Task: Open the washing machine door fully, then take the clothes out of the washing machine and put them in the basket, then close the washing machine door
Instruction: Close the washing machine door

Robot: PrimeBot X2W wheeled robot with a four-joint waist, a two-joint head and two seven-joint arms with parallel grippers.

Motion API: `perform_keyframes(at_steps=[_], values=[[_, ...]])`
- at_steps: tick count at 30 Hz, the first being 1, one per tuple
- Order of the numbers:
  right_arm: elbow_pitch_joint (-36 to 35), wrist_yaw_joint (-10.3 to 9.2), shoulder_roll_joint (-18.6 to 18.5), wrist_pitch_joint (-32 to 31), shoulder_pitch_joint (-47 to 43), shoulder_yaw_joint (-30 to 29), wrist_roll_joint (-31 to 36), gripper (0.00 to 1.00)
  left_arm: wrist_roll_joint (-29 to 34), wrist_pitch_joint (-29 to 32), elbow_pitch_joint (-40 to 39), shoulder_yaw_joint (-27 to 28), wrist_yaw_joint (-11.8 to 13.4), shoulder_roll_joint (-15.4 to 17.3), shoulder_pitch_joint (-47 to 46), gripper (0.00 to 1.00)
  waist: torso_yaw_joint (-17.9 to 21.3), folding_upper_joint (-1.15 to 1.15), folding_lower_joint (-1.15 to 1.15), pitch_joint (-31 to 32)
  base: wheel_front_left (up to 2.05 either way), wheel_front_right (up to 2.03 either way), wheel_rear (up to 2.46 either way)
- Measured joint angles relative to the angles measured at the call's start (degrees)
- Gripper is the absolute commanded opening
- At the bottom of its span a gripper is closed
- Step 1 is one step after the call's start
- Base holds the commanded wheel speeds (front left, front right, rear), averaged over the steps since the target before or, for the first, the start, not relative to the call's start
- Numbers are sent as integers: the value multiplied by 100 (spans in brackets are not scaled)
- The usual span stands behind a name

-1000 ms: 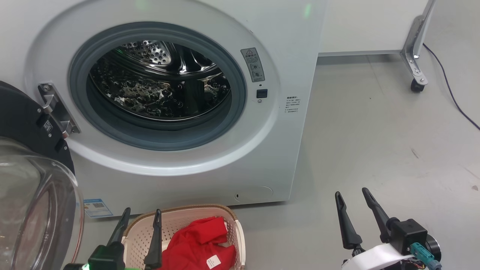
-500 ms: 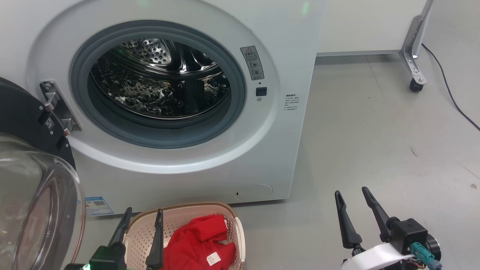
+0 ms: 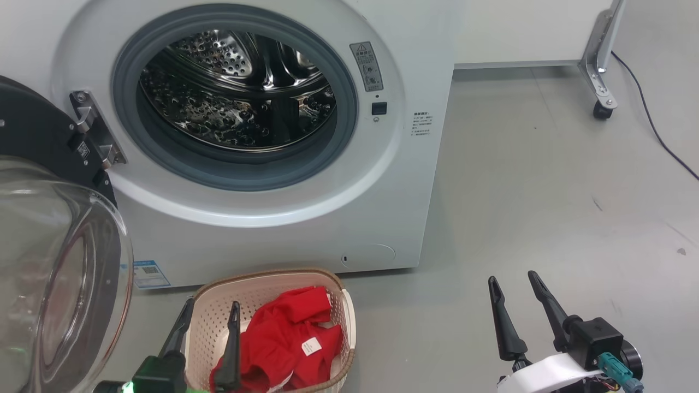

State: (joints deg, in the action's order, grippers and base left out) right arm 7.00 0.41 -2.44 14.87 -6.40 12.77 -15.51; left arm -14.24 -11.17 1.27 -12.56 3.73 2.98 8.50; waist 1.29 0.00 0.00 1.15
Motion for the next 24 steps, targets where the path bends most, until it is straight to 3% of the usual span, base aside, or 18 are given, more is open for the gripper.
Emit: perform_keyframes(at_steps=[24], values=[[-20, -1, 2, 0, 1, -27, -7, 100, 67, 2, -200, -37, -2, 76, 2, 100, -3, 0, 0, -152, -91, 91, 0]])
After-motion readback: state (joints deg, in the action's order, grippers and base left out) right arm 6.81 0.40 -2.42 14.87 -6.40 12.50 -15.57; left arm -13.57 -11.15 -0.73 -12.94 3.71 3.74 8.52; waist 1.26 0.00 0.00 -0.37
